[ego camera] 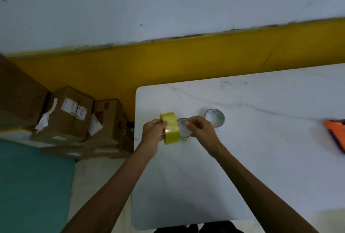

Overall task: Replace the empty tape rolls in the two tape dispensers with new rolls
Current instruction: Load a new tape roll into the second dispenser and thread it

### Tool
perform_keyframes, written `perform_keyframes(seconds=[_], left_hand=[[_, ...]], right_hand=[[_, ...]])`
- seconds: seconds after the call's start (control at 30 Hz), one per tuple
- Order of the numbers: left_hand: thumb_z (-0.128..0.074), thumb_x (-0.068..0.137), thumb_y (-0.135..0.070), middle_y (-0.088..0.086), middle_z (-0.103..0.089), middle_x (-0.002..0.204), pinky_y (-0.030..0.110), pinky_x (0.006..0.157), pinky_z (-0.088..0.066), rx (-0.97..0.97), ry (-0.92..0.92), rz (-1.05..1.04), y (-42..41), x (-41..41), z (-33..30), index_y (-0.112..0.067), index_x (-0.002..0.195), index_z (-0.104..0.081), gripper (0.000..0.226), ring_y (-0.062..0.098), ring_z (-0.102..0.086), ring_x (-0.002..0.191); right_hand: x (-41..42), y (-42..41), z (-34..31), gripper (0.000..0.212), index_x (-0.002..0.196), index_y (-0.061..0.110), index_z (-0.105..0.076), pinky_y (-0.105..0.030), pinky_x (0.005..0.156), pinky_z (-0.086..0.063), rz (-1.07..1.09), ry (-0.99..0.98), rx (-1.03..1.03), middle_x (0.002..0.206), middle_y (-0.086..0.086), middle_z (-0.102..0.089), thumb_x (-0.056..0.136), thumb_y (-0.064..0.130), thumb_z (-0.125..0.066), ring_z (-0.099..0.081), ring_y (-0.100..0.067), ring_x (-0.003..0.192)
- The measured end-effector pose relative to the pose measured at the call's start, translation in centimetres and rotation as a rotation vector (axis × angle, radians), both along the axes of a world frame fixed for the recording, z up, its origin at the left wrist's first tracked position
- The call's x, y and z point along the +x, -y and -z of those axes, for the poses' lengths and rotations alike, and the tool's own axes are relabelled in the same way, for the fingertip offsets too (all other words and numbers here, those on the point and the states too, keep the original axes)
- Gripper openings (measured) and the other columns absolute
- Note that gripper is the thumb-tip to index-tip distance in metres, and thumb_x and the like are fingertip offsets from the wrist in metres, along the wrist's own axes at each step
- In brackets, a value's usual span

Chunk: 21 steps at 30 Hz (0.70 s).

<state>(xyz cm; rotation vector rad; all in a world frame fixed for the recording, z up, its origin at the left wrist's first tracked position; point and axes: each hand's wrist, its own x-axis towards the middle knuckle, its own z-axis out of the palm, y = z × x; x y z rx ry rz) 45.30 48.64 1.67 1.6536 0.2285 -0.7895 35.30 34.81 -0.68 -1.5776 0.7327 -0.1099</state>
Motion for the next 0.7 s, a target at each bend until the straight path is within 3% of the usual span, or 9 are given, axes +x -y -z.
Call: perform_keyframes(seconds=[0.2,0.33,0.47,0.6,0.7], left_hand=[[-0.058,0.089,-0.009,0.02,-0.07,0.099,0.044,0.087,-0.055,-0.08,-0.026,0.276,6.9,-4.0,-4.1,-0.007,0.095,-0.068,0.011,0.033,-0.067,0.091],[-0.056,0.091,-0.01,0.015,-0.068,0.089,0.037,0.075,-0.055,-0.111,-0.035,0.464,12.2,-8.9,-5.3,-0.014,0.081,-0.064,0.013,0.027,-0.065,0.08],[-0.053,0.091,-0.016,0.022,-0.07,0.104,0.043,0.083,-0.055,-0.112,-0.069,0.654,16.9,-15.6,-6.1,-0.007,0.092,-0.067,0.017,0.036,-0.067,0.097],[-0.051,0.09,-0.017,0.025,-0.071,0.106,0.042,0.081,-0.055,-0.118,-0.095,0.815,20.9,-22.6,-7.0,-0.003,0.098,-0.069,0.024,0.037,-0.068,0.098],[-0.052,0.088,-0.019,0.023,-0.073,0.105,0.043,0.083,-0.056,-0.11,-0.113,0.901,23.7,-27.9,-7.3,-0.002,0.102,-0.07,0.029,0.038,-0.068,0.102]], right_hand=[[-4.7,1.6,-2.9,0.039,0.117,0.026,-0.053,-0.046,0.081,-0.055,0.174,0.075,-0.072,0.096,-0.014,-0.071,0.082,0.04,-0.067,-0.068,-0.024,0.089],[-11.5,4.2,-4.8,0.04,0.119,0.04,-0.05,-0.039,0.075,-0.057,0.343,0.082,-0.171,0.095,-0.015,-0.071,0.083,0.036,-0.067,-0.068,-0.027,0.086],[-19.5,6.4,-6.2,0.042,0.118,0.047,-0.051,-0.027,0.068,-0.056,0.447,0.054,-0.237,0.104,-0.008,-0.067,0.082,0.03,-0.067,-0.069,-0.022,0.086],[-27.1,8.4,-6.5,0.05,0.123,0.041,-0.053,-0.024,0.064,-0.055,0.574,0.024,-0.262,0.103,-0.004,-0.064,0.078,0.024,-0.069,-0.066,-0.015,0.077],[-32.4,10.0,-6.2,0.051,0.124,0.038,-0.056,-0.028,0.069,-0.058,0.645,0.051,-0.253,0.108,-0.004,-0.061,0.08,0.015,-0.067,-0.064,-0.021,0.077]])
